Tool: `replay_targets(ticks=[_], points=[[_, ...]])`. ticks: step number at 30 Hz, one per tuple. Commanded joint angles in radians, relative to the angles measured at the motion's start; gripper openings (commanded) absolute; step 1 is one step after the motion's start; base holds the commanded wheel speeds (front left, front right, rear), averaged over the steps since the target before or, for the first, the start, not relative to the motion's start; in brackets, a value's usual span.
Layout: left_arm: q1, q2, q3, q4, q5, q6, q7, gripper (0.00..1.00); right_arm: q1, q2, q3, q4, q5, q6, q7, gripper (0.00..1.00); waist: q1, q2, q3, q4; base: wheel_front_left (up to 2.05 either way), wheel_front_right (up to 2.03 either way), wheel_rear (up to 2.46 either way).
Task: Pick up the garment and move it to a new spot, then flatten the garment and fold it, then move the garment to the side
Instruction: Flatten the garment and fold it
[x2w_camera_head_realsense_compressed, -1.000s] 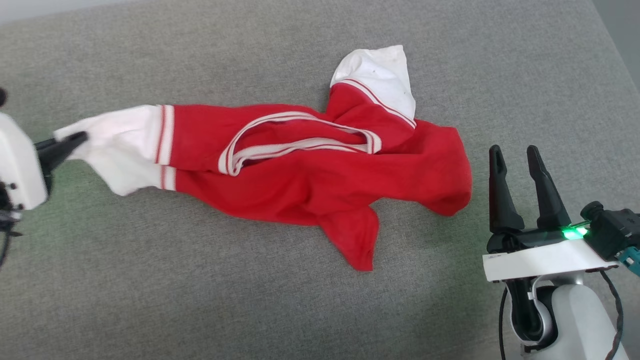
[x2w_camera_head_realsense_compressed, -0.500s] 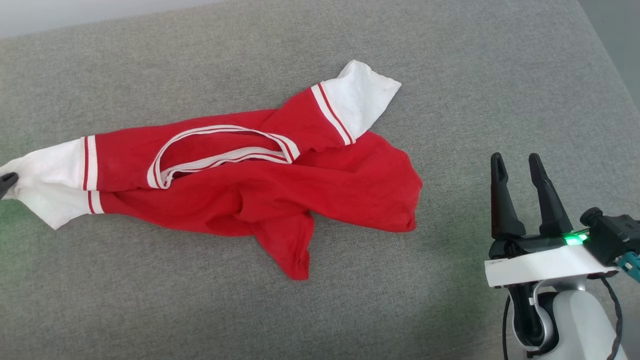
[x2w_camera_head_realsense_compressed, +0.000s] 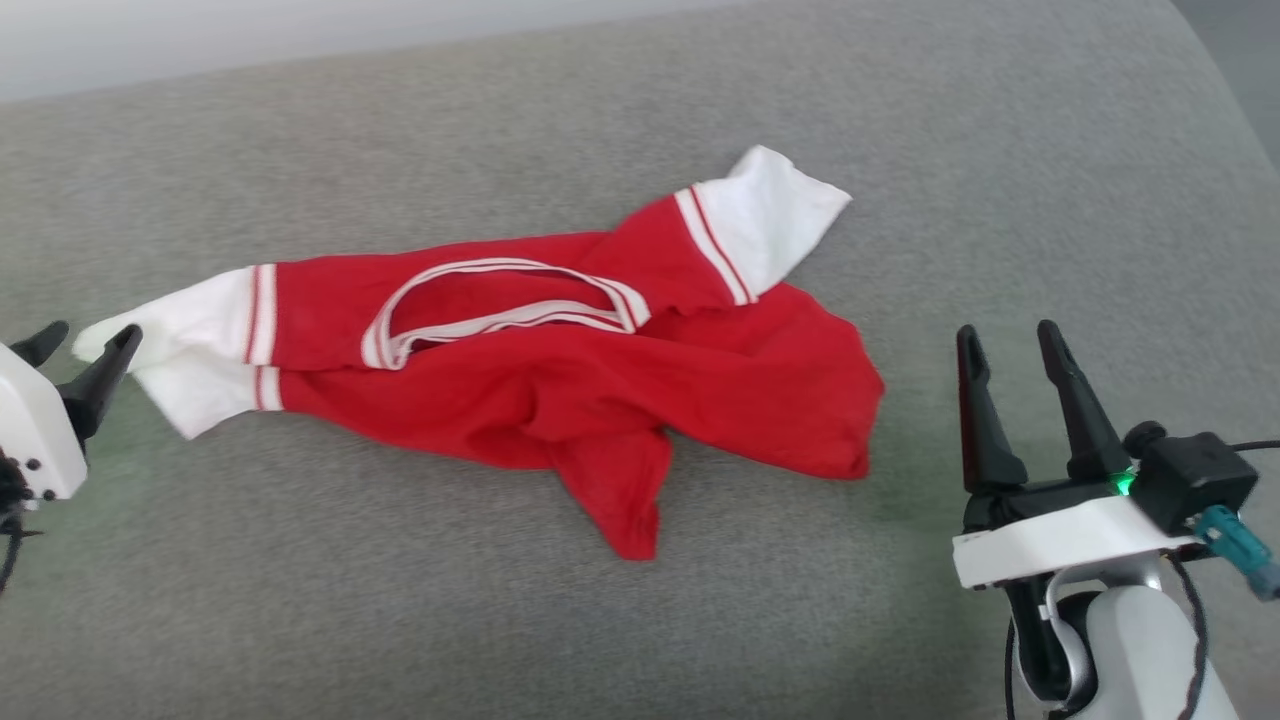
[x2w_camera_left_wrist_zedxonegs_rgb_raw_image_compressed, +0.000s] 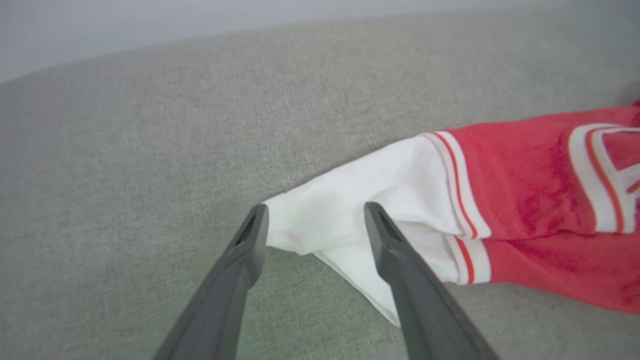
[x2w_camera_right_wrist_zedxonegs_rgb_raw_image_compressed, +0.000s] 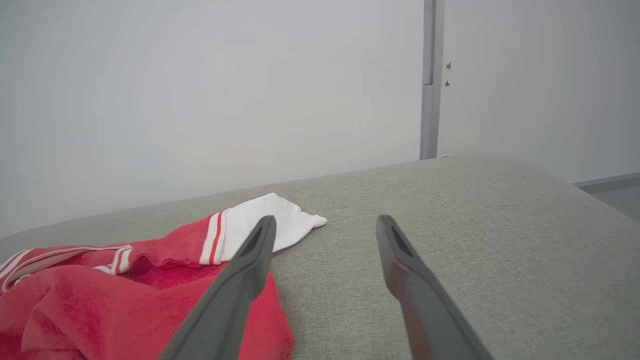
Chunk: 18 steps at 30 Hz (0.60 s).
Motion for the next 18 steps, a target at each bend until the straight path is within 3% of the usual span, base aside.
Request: replay_targets(ticks=[1,5,9,14,18], points=[[0.011,-0.007,0.004,0.001,-0.001,0.003,-0.022,1.00,0.000,0.000,0.001,0.003,-0.012,0.000,-0.002,1.00,0.0000,0.0000,-0.014,0.019,0.00,0.00,0.00],[0.060,-0.049,0.016,-0.005,0.002,0.003,-0.171,1.00,-0.012,0.000,0.013,0.031,-0.075,0.000,-0.002,1.00,0.0000,0.0000,-0.032,0.067,0.00,0.00,0.00],[0.095,-0.108,0.081,-0.006,0.039,0.003,-0.220,1.00,-0.039,0.000,0.034,0.070,-0.172,0.000,0.021,1.00,0.0000,0.0000,-0.045,0.119,0.00,0.00,0.00],[0.206,-0.221,0.395,-0.092,0.267,0.044,-0.221,1.00,-0.111,-0.053,0.129,0.071,-0.253,0.000,0.151,1.00,0.0000,0.0000,-0.040,0.190,0.00,0.00,0.00],[0.379,-0.330,0.663,-0.235,0.486,0.082,-0.221,1.00,-0.184,-0.154,0.221,0.069,-0.231,-0.001,0.268,1.00,0.0000,0.0000,-0.031,0.234,0.00,0.00,0.00]])
